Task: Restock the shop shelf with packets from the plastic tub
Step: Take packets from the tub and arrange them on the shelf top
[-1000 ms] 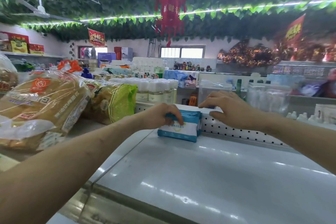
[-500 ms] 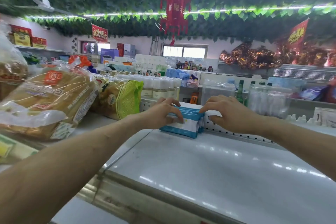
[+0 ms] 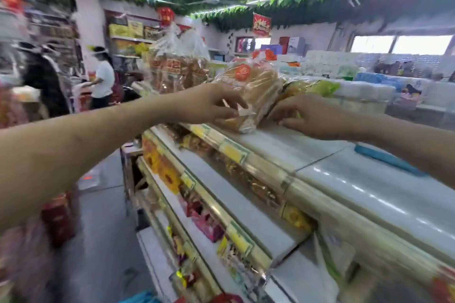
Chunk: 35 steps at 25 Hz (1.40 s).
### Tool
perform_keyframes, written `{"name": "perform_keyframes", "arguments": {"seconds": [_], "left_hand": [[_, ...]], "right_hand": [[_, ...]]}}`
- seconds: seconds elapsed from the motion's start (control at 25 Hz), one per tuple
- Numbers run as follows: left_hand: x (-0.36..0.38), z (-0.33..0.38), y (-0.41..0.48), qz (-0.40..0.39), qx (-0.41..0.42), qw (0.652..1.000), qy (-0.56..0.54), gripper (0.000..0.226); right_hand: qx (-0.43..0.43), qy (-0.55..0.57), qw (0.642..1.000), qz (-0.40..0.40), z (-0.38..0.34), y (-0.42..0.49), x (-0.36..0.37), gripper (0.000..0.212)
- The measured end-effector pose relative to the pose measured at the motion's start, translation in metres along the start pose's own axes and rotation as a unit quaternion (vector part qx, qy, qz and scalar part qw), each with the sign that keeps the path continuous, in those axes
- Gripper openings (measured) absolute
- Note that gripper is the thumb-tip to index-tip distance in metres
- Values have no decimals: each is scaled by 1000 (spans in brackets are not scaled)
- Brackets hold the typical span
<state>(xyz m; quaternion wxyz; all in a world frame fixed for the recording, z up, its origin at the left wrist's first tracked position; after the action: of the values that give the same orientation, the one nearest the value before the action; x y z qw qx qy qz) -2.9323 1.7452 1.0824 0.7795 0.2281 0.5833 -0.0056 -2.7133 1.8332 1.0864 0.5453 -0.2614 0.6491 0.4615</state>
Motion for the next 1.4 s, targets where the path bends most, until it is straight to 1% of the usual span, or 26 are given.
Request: {"name": "perform_keyframes", "arguments": {"seconds": [0.08,0.16,0.28,0.44,0.6,0.72,0.8,0.84,0.92,1.0,1.04,1.08,1.16,1.24,1.32,1.4], "left_hand": [[-20,-28,-62,5,-61,998,18,26],[-28,-49,-124,4,-137,990,41,24],[-10,-76,-217,0,-244,967,67,29],[57,-90,-322,-47,-345,937,43,32],[153,-87,-420,-83,-419,904,-34,29],[221,-76,-473,-116,-439,886,-91,26],[253,-69,-496,-152,-429,885,-102,23],[263,-65,-502,-157,-415,890,-102,22],[271,-60,-511,-137,-388,906,-95,20],[270,-55,-514,-123,-366,920,-69,20],[270,-53,-514,-129,-354,924,-61,20],[271,-50,-514,-143,-344,926,-57,20],[274,-45,-514,-166,-324,929,-60,21],[277,-40,-513,-177,-318,930,-60,21],[279,-35,-516,-199,-323,923,-69,24],[282,-31,-523,-226,-325,915,-76,28]], "right_hand": [[-59,42,997,-34,-60,39,28,22],[-112,78,987,-88,-126,66,68,22],[-191,92,965,-155,-206,84,141,27],[-202,125,946,-221,-253,61,231,31],[-202,166,915,-306,-277,14,320,30],[-202,154,894,-369,-278,-26,384,31],[-200,157,891,-377,-277,-50,414,31],[-193,162,898,-361,-275,-59,424,30],[-184,168,919,-304,-271,-70,431,29],[-206,161,937,-229,-267,-78,432,28],[-221,163,940,-201,-265,-82,432,27],[-233,169,939,-189,-263,-86,434,27],[-257,162,933,-190,-263,-95,440,26],[-259,156,933,-194,-264,-100,445,24],[-256,154,934,-197,-265,-100,444,23],[-272,146,928,-210,-266,-104,442,22]]}}
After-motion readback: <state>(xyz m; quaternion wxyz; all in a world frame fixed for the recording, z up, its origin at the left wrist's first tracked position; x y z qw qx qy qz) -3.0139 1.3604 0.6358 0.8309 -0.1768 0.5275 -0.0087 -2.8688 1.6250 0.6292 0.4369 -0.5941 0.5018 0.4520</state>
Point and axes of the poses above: each hand's wrist, its own y-axis towards the middle knuckle, its own x-axis out of the palm, z = x × y, the point moved 4 cm from there along y, towards the middle knuckle, and after that the axes turned 1 degree about x, right-handed, at the moved point
